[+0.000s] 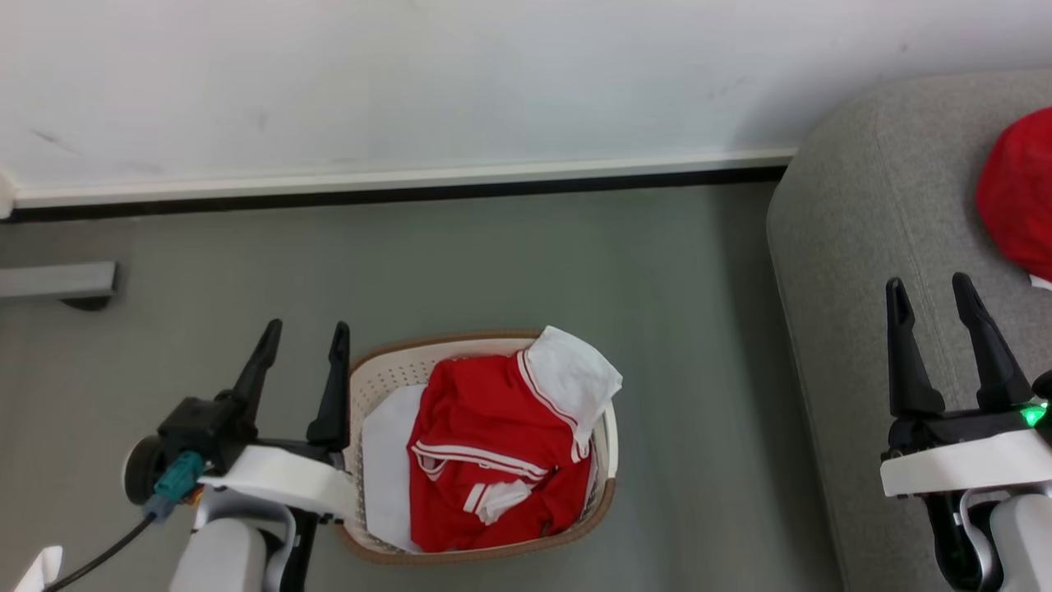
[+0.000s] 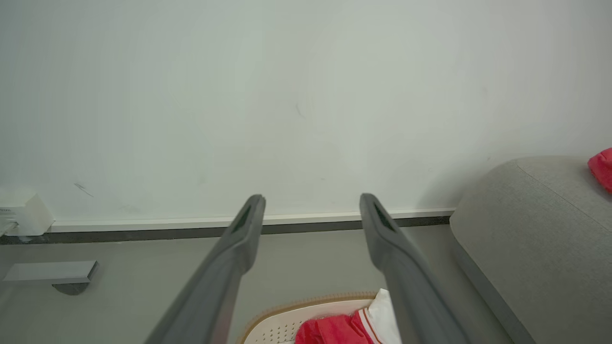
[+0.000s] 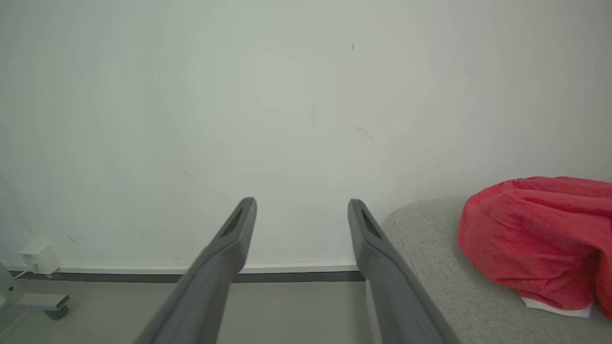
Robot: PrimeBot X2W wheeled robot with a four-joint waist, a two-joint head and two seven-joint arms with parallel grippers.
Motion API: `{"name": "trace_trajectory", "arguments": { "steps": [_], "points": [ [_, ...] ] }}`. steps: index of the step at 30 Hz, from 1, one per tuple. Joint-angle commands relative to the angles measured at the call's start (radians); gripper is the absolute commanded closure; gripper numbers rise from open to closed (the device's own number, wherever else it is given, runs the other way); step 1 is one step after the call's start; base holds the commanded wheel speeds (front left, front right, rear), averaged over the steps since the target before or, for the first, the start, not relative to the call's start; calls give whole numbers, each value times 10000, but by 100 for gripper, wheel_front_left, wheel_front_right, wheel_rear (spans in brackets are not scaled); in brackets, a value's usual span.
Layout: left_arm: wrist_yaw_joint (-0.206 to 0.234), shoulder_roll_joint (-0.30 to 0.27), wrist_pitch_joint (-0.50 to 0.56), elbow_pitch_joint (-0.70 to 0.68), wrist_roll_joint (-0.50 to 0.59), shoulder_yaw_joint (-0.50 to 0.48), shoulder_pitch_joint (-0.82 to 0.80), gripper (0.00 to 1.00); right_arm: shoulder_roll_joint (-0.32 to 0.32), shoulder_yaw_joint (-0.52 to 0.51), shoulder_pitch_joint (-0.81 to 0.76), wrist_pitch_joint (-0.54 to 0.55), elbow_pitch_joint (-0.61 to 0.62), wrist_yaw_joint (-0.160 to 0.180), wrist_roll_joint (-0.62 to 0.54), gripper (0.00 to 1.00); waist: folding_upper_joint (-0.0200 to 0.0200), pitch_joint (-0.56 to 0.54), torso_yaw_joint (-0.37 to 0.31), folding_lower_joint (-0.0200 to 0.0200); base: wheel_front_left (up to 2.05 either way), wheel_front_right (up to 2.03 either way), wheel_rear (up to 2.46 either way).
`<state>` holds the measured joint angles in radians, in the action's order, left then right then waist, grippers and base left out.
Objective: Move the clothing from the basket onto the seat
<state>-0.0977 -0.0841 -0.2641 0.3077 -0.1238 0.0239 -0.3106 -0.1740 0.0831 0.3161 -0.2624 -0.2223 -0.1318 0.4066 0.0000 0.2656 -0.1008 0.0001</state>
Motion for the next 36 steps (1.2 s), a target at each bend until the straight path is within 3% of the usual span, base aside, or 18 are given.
{"name": "trace_trajectory", "arguments": {
  "steps": [1, 21, 36],
  "points": [
    [-39, -96, -5, 47, 118, 3, -132, 0, 9, -32, 144, -32, 78, 22, -44, 0, 0, 233, -120, -1, 0, 0, 0],
    [-290, -252, -5, 2559, -172, 598, -2066, 0, 376, -187, 1321, -31, 950, 22, -171, 0, 0, 2258, -569, -1, 0, 0, 0],
    [-312, -500, 238, 6169, -301, 1624, -4044, 0, 599, -228, 1779, -31, 2131, 22, -274, 0, 0, 3866, -971, -1, 0, 0, 0]
  ]
}}
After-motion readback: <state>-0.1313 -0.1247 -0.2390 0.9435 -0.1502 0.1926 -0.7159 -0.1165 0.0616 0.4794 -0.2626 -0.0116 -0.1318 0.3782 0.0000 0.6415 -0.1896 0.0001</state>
